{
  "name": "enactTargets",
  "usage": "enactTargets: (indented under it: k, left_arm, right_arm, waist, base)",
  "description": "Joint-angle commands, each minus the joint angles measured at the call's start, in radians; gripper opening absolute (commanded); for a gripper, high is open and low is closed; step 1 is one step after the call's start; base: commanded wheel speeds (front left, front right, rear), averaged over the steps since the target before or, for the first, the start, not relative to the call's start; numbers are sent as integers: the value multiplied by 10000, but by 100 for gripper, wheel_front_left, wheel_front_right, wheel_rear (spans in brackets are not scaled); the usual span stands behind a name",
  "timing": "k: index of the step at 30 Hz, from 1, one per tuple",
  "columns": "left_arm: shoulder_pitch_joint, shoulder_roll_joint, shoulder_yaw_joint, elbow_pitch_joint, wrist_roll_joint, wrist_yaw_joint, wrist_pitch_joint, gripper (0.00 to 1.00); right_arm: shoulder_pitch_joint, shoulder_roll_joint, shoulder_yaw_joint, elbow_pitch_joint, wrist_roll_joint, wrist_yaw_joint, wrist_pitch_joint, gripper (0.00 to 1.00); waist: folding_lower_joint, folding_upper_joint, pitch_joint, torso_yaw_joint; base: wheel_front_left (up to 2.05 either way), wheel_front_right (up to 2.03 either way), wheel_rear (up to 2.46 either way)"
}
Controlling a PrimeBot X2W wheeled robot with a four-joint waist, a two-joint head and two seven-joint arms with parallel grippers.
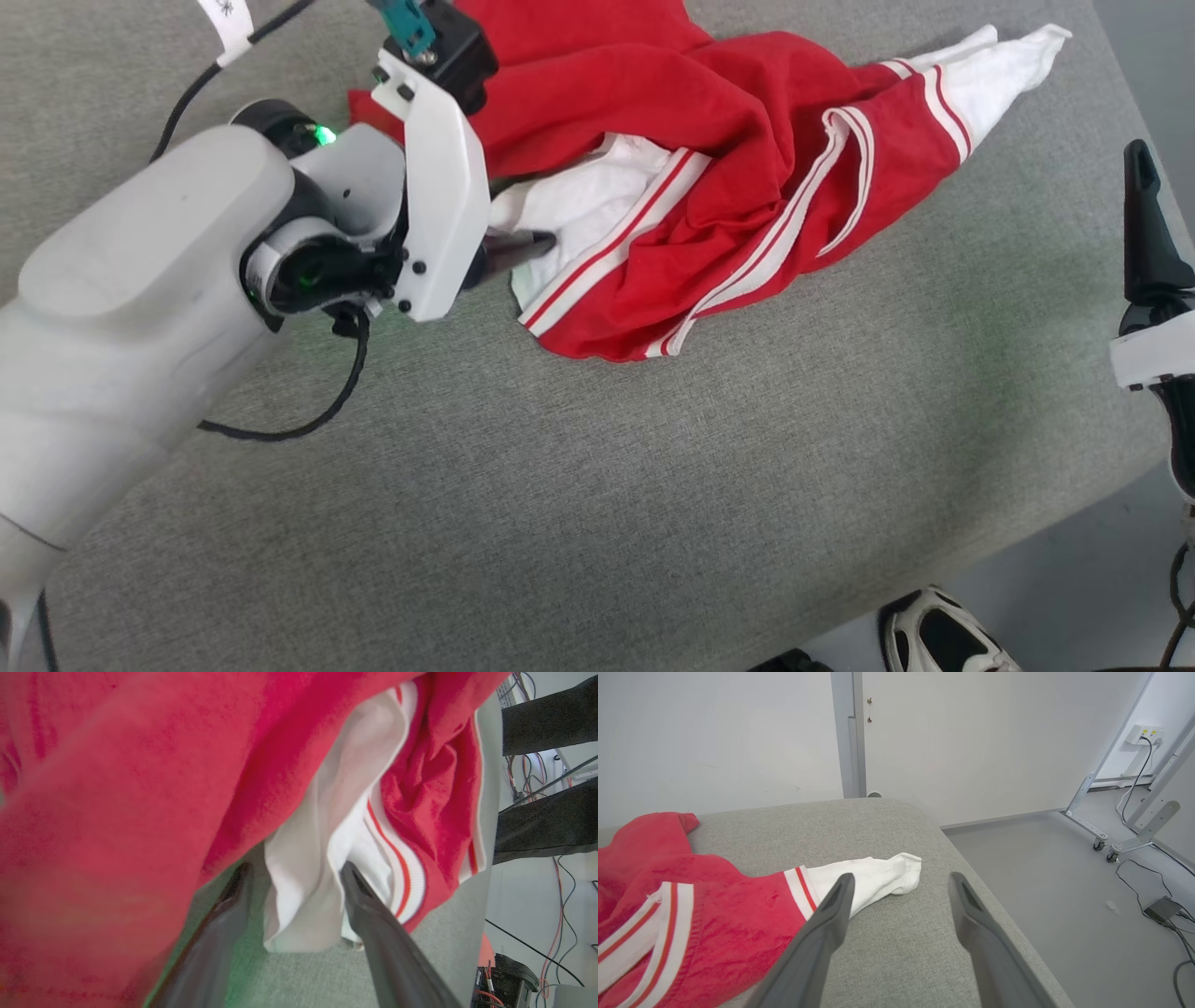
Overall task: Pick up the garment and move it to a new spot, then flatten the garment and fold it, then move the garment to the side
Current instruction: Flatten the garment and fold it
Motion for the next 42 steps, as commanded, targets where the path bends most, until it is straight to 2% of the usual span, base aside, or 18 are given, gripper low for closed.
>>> enactTargets:
  k: [1,7,10,15,20,25,33,39,40,41,42]
  left_arm:
    - [-83,17,-60,45,-156,21,-31,2]
    - [-15,82,-47,125,-968,21,-385,0]
    - [84,354,100,-157,-1454,21,-623,0]
    - [453,1301,450,-645,-2099,21,-915,0]
    - [1086,2484,549,-451,-2612,21,-826,0]
    - [1710,3168,553,-131,-2991,93,-809,0]
    - [2368,3491,470,736,-3189,557,-946,0]
    - [2553,3250,578,1237,-3192,391,-1447,0]
    - [2577,3206,622,1311,-3154,360,-1616,21]
    - [2629,3173,640,1383,-3121,331,-1746,36]
    - [2697,3150,632,1421,-3096,270,-1835,45]
  right_arm:
    - [26,76,13,-8,-52,-3,-28,100]
    - [64,-34,-266,-220,-202,-5,-24,100]
    - [131,-132,-382,-417,-332,-3,115,100]
    - [338,-323,-638,-832,-509,-3,489,100]
    - [439,-415,-725,-1207,-664,-5,926,100]
    - [568,-466,-757,-1585,-756,-3,1340,100]
    - [718,-566,-710,-1997,-829,-5,1784,100]
    - [845,-656,-562,-2272,-888,-3,2058,100]
    - [873,-683,-509,-2288,-863,-3,2137,100]
    - [897,-721,-463,-2324,-865,-5,2194,100]
    - [921,-764,-427,-2367,-870,-3,2248,100]
  waist:
    - [0,0,65,-43]
    - [0,0,-60,374]
    - [0,0,-265,819]
    - [0,0,-662,1752]
    - [0,0,-974,2541]
    - [0,0,-1144,3004]
    - [0,0,-1205,3091]
    - [0,0,-1212,3019]
    - [0,0,-1224,3014]
    - [0,0,-1244,3013]
    - [0,0,-1269,3024]
  base:
    - [0,0,0]
    - [0,0,0]
    - [0,0,0]
    - [0,0,0]
    - [0,0,0]
    - [0,0,0]
    - [0,0,0]
    - [0,0,0]
    - [0,0,0]
    - [0,0,0]
    - [0,0,0]
